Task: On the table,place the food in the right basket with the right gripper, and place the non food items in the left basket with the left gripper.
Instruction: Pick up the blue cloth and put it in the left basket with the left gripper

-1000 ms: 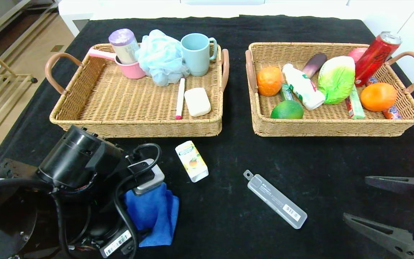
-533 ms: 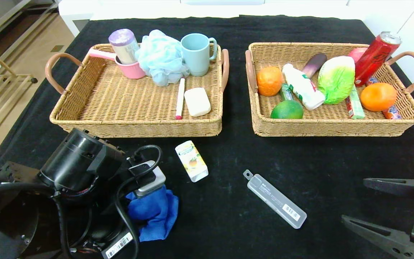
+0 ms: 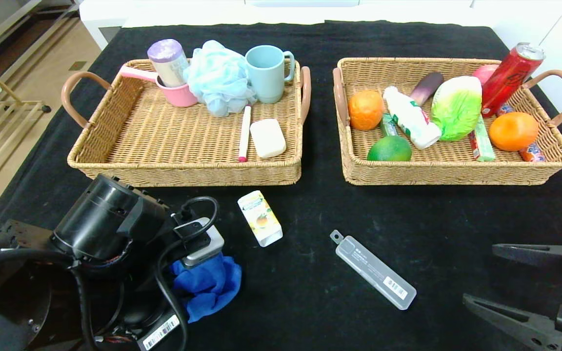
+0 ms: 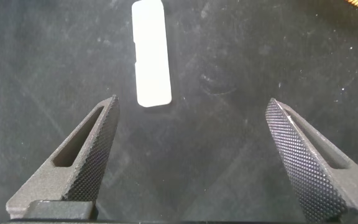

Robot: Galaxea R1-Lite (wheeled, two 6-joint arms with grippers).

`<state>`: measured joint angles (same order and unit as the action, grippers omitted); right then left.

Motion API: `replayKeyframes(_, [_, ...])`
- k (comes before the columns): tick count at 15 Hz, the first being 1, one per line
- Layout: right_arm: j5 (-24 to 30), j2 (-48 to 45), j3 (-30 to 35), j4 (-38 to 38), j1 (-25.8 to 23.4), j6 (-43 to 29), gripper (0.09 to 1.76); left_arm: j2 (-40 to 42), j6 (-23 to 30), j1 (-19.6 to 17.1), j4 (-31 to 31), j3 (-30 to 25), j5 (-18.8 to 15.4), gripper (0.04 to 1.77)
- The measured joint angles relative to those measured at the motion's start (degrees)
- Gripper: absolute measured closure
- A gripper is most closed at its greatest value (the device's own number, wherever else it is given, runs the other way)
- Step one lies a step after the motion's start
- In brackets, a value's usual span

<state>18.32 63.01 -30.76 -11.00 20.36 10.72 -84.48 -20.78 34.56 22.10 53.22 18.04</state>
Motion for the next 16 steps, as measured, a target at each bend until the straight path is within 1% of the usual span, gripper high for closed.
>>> replayKeyframes(7, [0.24,-0.56,0.41,0.15,0.48,-0.17,0.14,1.44,0.26,0.09,0.13,-0.91,-0.35,1.46])
replayKeyframes(10, [0.46,-0.74,0.44,0.23,0.61,-0.24,0.14,3.75,0.32,0.24,1.02,-0.78,-0.74,1.46])
replayKeyframes(14, [0.37,-0.72,0.46,0.26,0.56,-0.24,0.14,7.63,0.50,1.57,1.33,-0.41,-0.84,1.46])
replayKeyframes(16, [0.37,-0.74,0.44,0.28,0.54,-0.24,0.14,9.12,1.55,1.73,0.91,-0.28,-0.85,1.46])
